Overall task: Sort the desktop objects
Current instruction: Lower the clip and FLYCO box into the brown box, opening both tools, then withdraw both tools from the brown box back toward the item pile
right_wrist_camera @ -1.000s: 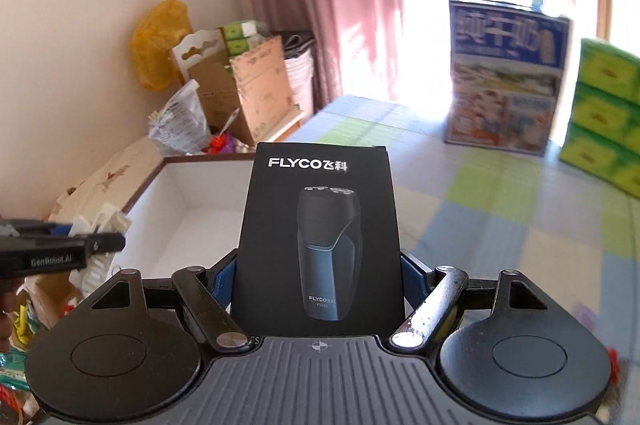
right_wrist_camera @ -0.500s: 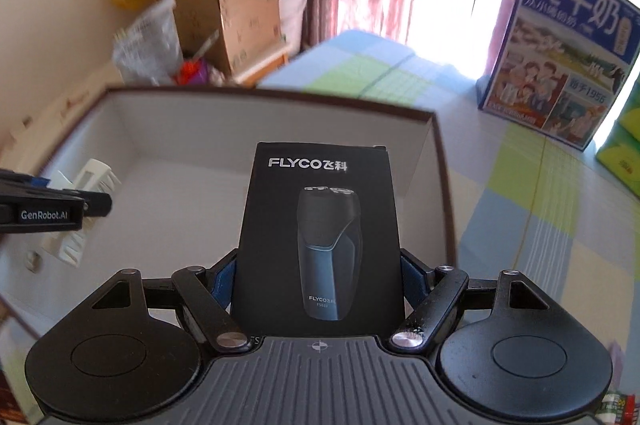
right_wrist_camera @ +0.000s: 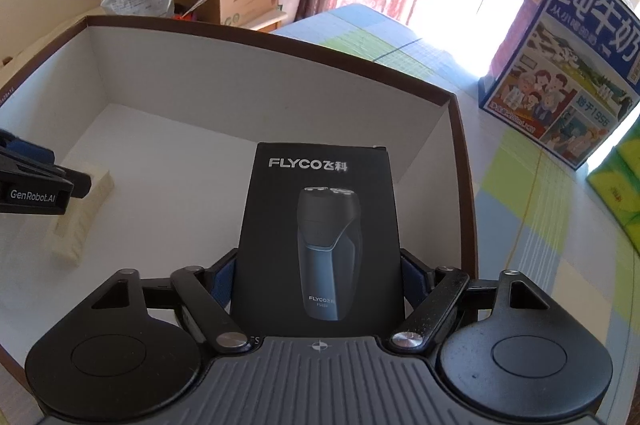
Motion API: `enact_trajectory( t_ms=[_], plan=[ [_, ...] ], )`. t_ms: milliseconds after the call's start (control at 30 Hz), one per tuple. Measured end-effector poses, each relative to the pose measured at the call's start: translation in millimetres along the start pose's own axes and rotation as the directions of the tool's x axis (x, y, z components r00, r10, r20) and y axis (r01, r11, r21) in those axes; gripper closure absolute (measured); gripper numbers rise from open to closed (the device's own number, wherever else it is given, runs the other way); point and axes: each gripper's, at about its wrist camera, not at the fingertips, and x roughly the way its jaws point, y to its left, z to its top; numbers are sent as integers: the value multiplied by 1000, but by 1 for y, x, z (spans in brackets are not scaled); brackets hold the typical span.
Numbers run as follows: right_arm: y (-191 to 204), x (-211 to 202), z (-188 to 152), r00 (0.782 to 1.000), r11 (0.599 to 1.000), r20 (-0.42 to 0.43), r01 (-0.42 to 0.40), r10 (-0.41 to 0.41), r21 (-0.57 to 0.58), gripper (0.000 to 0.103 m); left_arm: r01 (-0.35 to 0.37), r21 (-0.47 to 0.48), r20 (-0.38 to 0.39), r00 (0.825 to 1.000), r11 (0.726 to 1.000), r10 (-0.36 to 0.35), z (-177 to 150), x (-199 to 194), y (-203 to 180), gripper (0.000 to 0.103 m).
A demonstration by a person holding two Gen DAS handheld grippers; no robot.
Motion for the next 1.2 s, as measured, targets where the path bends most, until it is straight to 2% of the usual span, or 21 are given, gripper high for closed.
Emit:
enact_trajectory(
  t_ms=[33, 100, 133, 167, 300, 533, 667, 933, 1200],
  plan=[
    [0, -1, 0, 1000, 1000, 2, -4, 4, -5, 26, -1, 6, 2, 1000, 1000, 1, 1, -1, -2, 65],
    [1, -5, 1, 1000, 1000, 18, -19, 19, -9, 18, 7, 15, 2, 1000, 1000, -7, 0, -2, -3, 55],
    [0, -8, 1, 999, 1000, 29, -22, 22, -3, 10, 7, 18, 5, 1000, 1000, -7, 0, -3, -5, 48],
    [-1, -11, 1, 999, 999, 40, -33, 33, 2, 8, 11, 21, 9, 1000, 1000, -11, 0, -4, -5, 46],
    [-7, -21, 0, 996, 997, 53, -76, 75, 22, 5, 23, 28, 13, 1000, 999, -24, -3, -8, -9, 39],
    [-22, -50, -8, 988, 985, 84, -139, 130, 100, 2, 36, 51, 50, 998, 998, -39, -4, -24, -15, 18],
    [-28, -67, -18, 985, 980, 100, -153, 141, 130, 2, 59, 52, 80, 995, 997, -63, -7, -42, -17, 13],
    [-35, -97, -32, 976, 967, 129, -194, 174, 164, 2, 49, 57, 133, 989, 997, -56, -22, -78, -16, 8],
    [-36, -125, -51, 966, 958, 160, -231, 205, 168, 2, 44, 43, 176, 983, 998, -51, -40, -112, -14, 8]
  ],
)
